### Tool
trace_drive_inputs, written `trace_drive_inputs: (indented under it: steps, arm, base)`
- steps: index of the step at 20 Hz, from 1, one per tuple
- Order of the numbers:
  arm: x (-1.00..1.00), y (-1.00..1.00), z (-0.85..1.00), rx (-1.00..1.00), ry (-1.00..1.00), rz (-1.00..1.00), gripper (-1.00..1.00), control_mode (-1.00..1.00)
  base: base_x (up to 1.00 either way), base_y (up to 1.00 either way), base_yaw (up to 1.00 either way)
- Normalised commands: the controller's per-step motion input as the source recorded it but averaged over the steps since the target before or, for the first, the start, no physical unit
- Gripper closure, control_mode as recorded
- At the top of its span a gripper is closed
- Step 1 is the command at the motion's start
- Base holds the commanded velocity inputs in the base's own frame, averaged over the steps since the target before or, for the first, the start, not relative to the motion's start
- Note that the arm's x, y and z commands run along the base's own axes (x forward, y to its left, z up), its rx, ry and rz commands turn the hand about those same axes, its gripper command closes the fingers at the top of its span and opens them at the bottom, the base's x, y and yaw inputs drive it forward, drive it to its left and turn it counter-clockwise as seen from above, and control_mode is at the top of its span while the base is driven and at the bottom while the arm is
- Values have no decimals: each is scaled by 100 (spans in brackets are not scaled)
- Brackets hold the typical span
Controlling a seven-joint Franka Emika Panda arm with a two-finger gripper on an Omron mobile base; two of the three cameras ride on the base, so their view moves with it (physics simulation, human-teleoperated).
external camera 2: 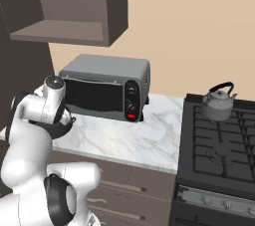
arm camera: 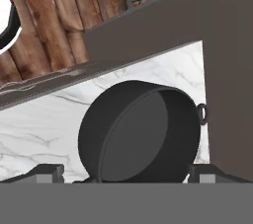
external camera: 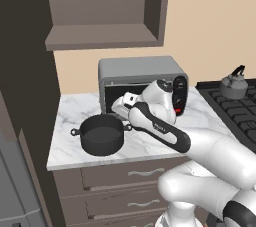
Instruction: Pick the kettle from the cabinet and place it on a stove burner. Then pick the pot from the counter and place it on another stove burner. Finally, turn both burners on.
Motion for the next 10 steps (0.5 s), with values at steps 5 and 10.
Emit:
trace_drive_inputs:
  steps: [5,10]
  arm:
    - [2,0,-19,-6,0,0,-100,-100]
    - [0,0,-22,-7,0,0,-100,-100]
  base:
    - [0,0,0]
    - [0,0,0]
